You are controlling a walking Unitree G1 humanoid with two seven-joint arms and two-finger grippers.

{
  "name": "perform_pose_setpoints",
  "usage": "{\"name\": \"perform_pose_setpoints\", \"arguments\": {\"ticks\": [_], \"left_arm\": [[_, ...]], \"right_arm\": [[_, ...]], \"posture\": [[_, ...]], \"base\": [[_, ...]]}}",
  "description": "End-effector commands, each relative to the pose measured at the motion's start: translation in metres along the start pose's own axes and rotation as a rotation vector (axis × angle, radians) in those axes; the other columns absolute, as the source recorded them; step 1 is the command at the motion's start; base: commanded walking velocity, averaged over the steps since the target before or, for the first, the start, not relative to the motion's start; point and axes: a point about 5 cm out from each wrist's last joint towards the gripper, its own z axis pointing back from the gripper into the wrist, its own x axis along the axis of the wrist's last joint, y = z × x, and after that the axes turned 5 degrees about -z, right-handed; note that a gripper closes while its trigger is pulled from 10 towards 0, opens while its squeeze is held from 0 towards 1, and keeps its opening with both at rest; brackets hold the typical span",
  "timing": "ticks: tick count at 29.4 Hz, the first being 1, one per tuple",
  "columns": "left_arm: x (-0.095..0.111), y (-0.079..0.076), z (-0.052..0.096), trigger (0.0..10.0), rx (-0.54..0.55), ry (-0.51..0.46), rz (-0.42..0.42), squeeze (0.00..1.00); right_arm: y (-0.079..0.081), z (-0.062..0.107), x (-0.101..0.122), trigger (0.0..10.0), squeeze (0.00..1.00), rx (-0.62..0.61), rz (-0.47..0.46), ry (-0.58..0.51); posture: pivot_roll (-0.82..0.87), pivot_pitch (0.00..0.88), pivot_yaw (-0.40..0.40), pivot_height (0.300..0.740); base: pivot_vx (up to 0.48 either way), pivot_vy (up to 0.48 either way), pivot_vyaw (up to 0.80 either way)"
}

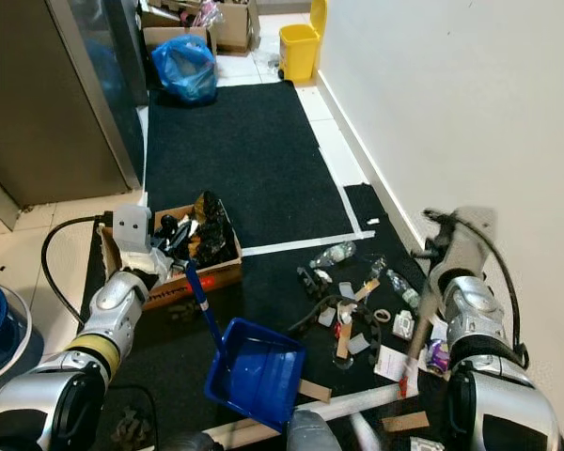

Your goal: Sweep floor

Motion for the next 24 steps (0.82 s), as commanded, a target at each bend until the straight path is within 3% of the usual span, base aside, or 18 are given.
{"name": "perform_pose_setpoints", "arguments": {"ticks": [1,5,9,17,24], "left_arm": [[0.021,0.017,-0.005,10.0,0.044,-0.079,-0.076,0.0],[0.043,0.038,-0.007,10.0,0.13,-0.144,-0.135,0.0],[0.048,0.042,-0.008,10.0,0.143,-0.157,-0.151,0.0],[0.047,0.041,-0.008,10.0,0.141,-0.154,-0.145,0.0],[0.034,0.032,-0.007,10.0,0.128,-0.106,-0.113,0.0]], "right_arm": [[-0.003,0.0,0.009,10.0,0.0,-0.022,-0.027,-0.069],[0.001,0.0,0.011,10.0,0.0,-0.043,-0.041,-0.125],[0.008,-0.001,0.01,10.0,0.0,-0.019,-0.027,-0.131],[0.013,-0.002,0.01,10.0,0.0,-0.003,-0.039,-0.145],[0.018,-0.005,0.015,10.0,0.0,0.017,-0.039,-0.168]], "posture": [[0.09,0.014,0.001,0.74],[0.08,0.018,0.011,0.74],[0.08,0.017,0.013,0.74],[0.08,0.017,0.014,0.74],[0.09,0.017,0.005,0.74]], "base": [[0.0,0.0,0.0],[0.0,0.0,0.0],[0.0,0.0,-0.2],[0.0,0.0,-0.8],[0.0,0.0,-0.69]]}}
